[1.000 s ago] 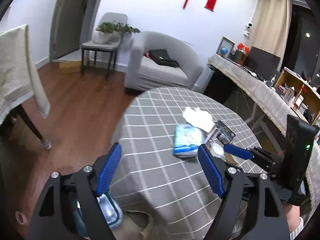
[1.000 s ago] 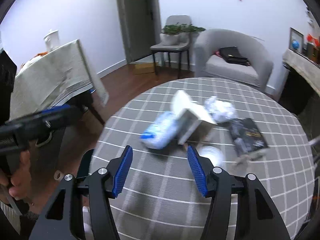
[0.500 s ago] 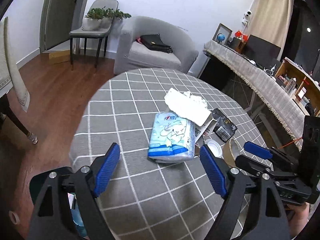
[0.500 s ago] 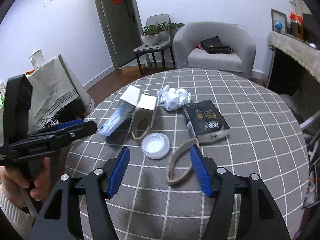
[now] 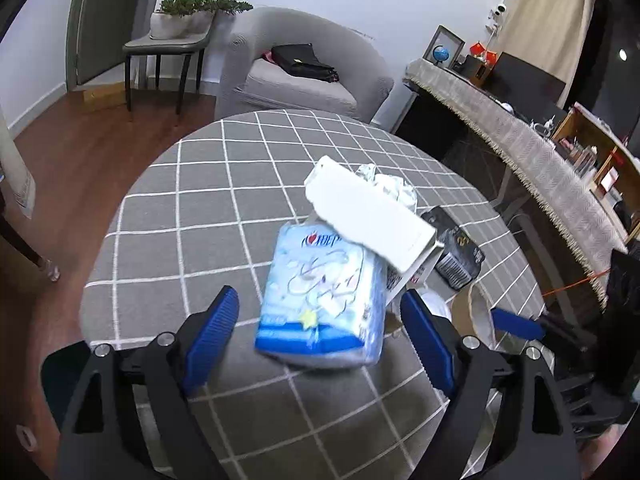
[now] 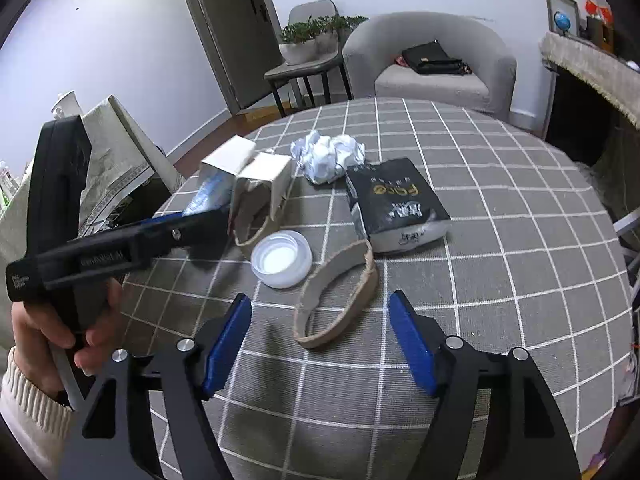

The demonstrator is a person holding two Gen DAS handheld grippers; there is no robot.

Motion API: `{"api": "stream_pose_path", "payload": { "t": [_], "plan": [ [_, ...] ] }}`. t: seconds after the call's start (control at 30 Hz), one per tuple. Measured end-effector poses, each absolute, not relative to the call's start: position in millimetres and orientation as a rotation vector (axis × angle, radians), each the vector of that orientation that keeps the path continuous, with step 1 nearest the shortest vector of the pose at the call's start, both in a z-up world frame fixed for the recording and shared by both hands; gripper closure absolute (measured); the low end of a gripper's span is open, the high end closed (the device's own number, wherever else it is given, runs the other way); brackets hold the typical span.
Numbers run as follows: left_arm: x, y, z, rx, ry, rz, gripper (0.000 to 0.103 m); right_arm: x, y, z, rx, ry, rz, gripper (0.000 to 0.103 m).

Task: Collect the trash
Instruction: 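Grasp the blue tissue pack with the left gripper while the right gripper grasps the cardboard tape ring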

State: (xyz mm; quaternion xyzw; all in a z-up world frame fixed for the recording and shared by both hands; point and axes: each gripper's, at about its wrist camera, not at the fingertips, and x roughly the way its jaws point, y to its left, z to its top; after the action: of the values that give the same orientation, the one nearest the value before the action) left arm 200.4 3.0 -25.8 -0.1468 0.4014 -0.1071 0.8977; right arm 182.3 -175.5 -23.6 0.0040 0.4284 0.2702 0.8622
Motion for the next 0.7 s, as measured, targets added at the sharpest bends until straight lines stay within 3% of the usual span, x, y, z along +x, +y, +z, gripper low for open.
{"api": "stream_pose_path", "payload": {
  "t": [0.07,0.17,0.23,0.33,0.6,0.7],
  "plan": [
    [203.5,4.5,-25.8,-0.316,0.834,-0.225,0.018,183.8,-175.8,-23.2,0.009,0.899,0.565,0.031],
    [205.4,3.2,-25.6,-0.321,0.838,-0.238,0.027,185.8,-174.5,-23.1,0.001,0.900,0.555,0.031],
    [205.1,2.4,-26.1,-0.319,0.842,-0.242,0.040,185.8,-174.3,-23.8,-0.002,0.900,0.553,0.031],
    [202.7,3.6,-26.3,-0.322,0.843,-0.238,0.049,185.5,-173.8,-24.1,0.005,0.901,0.543,0.031],
    [191.2,4.2,-25.3,-0.320,0.837,-0.243,0.054,187.5,-169.5,-24.4,0.025,0.897,0.509,0.035],
    [186.3,4.2,-24.4,-0.320,0.842,-0.244,0.054,188.4,-165.9,-24.4,0.012,0.896,0.477,0.042]
  ]
}}
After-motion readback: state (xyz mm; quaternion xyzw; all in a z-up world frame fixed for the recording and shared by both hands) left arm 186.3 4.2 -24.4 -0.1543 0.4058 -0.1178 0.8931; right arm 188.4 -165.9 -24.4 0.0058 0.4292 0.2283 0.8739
